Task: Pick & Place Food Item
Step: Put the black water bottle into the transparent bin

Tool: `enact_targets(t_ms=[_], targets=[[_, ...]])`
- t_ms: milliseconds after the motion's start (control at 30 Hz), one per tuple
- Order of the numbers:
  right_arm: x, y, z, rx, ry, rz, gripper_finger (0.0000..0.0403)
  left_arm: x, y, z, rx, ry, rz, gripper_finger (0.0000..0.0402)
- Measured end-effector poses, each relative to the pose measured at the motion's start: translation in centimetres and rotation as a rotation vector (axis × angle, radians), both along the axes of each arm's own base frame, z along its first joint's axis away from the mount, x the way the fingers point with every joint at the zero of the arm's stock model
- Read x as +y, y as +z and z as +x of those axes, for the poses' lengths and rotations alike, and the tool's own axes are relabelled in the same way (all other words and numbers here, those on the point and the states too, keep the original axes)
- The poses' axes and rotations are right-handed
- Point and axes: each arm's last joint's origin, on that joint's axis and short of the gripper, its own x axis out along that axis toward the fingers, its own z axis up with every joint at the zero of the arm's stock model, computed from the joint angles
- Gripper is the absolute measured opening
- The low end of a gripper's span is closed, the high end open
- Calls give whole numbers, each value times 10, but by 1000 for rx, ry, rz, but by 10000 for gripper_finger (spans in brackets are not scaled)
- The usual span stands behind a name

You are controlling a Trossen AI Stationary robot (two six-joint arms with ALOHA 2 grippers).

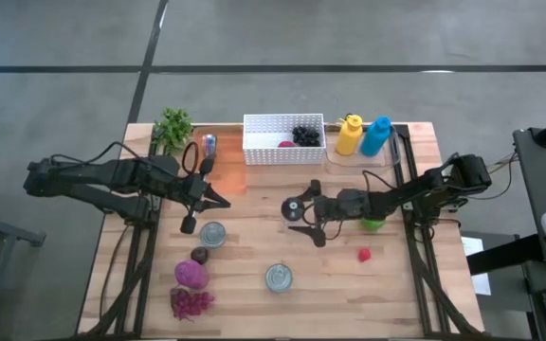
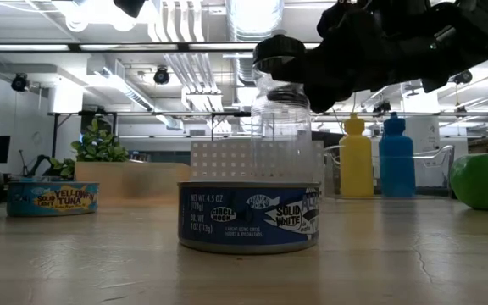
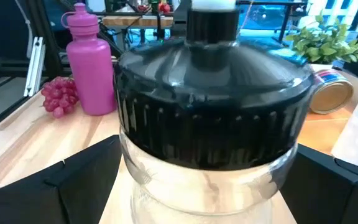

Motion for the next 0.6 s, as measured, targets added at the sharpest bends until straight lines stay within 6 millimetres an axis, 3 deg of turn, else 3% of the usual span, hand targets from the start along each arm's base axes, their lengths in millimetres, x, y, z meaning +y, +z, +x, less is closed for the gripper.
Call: enact_targets(t_ms=[300,600], targets=[[-2,0,0,-3,6,-9,376,0,0,0,1,0,0,24],[-1,0,0,-3,8,-15,297,0,0,0,1,0,0,24]])
